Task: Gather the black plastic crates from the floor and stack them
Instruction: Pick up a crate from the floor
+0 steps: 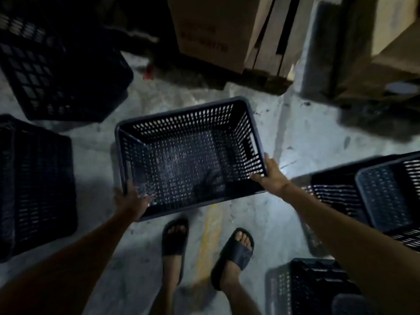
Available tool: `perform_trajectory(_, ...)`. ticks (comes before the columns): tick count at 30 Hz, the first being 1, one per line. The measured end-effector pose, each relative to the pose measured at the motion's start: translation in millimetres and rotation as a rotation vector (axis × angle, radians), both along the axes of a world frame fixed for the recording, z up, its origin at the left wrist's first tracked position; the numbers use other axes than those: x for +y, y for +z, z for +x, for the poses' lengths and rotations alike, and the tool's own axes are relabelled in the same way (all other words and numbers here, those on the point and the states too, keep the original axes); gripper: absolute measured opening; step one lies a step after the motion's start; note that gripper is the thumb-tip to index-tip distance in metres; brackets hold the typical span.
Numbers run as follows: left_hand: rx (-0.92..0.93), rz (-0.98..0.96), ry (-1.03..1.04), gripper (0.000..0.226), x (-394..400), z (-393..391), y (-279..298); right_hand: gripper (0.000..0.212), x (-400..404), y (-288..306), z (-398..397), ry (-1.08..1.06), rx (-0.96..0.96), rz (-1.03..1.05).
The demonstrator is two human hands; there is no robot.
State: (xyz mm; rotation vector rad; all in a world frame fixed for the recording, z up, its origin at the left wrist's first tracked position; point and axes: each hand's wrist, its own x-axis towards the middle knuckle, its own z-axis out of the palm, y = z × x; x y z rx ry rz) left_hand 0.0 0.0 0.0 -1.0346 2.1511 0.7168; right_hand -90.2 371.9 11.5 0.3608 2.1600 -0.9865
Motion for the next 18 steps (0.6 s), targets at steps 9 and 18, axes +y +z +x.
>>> perform_trajectory(9, 0.146, -0.255, 0.257, 0.052, -25, -11, -67, 0.048, 14, -97, 2, -0.211, 0.241, 0.194)
perform_trajectory(18, 0.178, -0.292, -0.083, 0.049, 6, -97, -37, 0.039, 66, -83, -17, -0.644, 0.191, 0.029)
